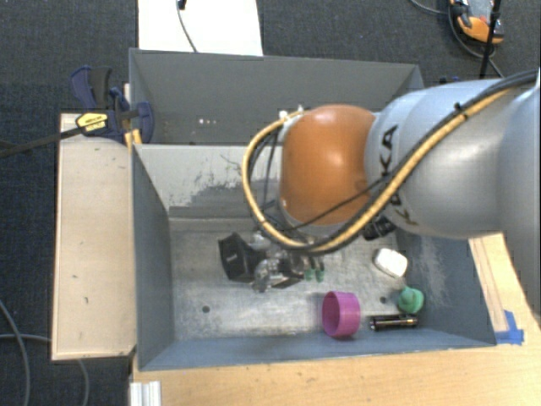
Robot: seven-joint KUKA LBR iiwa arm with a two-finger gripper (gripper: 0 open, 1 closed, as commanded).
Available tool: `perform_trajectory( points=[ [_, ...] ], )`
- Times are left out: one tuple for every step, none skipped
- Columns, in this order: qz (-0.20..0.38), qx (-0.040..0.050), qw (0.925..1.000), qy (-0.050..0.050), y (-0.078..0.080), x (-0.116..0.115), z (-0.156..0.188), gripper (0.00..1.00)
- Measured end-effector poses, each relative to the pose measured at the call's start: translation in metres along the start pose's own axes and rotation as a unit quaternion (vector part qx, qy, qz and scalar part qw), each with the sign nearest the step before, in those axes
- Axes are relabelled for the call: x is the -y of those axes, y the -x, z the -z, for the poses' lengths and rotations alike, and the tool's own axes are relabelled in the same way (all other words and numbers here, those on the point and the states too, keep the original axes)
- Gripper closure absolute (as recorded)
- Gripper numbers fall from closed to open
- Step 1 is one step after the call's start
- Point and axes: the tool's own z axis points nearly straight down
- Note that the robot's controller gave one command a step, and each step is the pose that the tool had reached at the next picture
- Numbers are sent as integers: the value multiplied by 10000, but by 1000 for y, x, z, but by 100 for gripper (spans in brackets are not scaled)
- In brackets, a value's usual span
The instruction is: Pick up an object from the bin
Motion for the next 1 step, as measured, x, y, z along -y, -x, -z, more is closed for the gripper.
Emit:
perform_trajectory(
  points=[
    [436, -28, 9990, -8, 3, 0, 33, 100]
  ],
)
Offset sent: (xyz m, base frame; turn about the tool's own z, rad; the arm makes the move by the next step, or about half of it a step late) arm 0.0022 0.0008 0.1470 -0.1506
